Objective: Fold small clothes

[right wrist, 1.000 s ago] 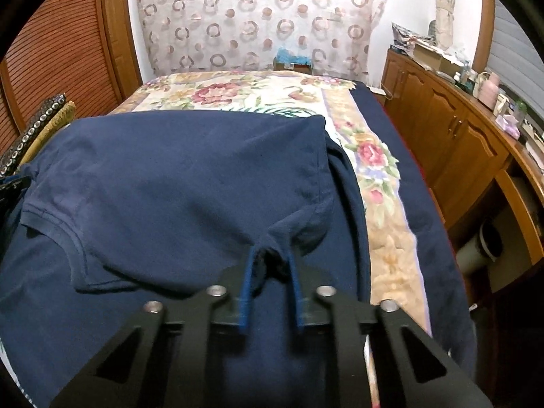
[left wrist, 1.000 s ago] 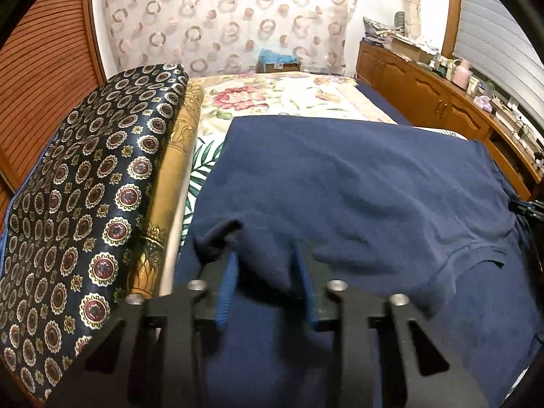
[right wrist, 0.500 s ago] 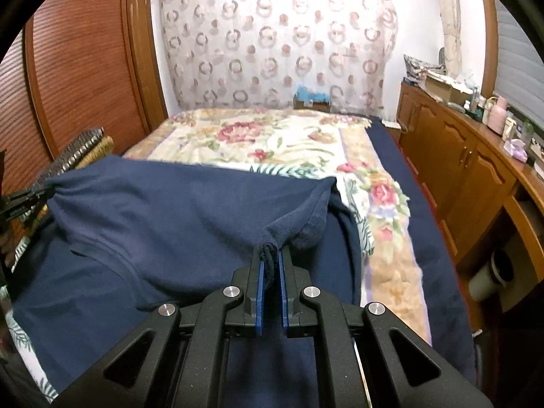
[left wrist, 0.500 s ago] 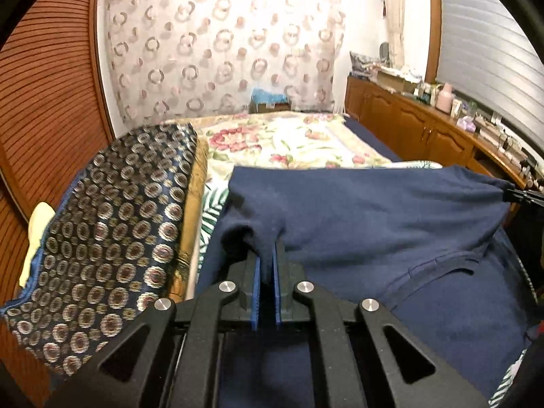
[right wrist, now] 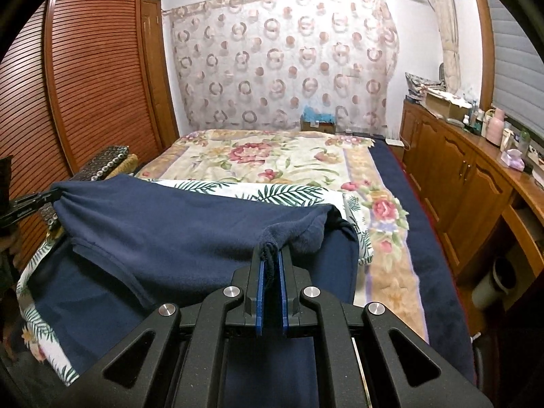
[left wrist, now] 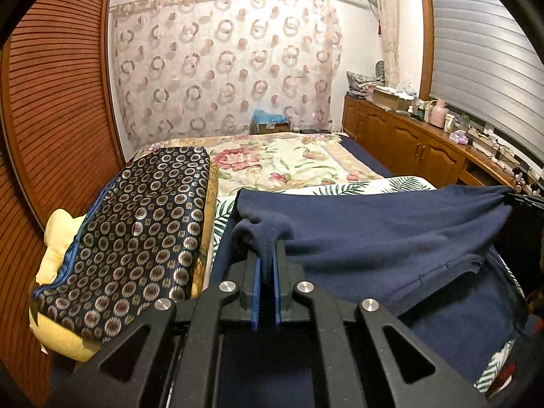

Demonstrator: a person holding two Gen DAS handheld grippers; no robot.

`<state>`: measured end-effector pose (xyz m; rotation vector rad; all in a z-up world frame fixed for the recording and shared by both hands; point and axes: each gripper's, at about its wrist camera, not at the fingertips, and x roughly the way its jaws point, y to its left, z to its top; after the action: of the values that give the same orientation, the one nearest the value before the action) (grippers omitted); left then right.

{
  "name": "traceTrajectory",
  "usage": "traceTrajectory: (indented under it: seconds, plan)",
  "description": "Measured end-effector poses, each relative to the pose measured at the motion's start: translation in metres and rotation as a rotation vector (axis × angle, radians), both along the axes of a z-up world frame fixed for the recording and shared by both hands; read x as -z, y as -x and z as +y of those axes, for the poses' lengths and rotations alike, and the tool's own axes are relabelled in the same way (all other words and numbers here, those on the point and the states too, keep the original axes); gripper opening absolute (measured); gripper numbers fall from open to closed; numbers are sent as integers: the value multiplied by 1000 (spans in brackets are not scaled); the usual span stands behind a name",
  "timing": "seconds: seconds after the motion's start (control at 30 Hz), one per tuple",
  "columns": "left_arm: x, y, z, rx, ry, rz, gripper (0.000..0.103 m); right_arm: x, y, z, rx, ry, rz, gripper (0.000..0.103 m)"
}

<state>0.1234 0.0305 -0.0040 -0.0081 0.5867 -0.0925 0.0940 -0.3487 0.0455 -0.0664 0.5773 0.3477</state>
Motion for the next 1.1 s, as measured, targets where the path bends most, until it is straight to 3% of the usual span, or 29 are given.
traceTrajectory:
  seconds: [0.47,0.87,1.1]
  plan:
    - [-2,71,6,21,8,-51,7,4,65,-10,0,15,-18,7]
    - [12,107,9,16,5,-12,7,-6,91,-10,-22,27,-23,7]
    - [36,113,9,0,11,53,7,8,97,-17,-28,21,19,7]
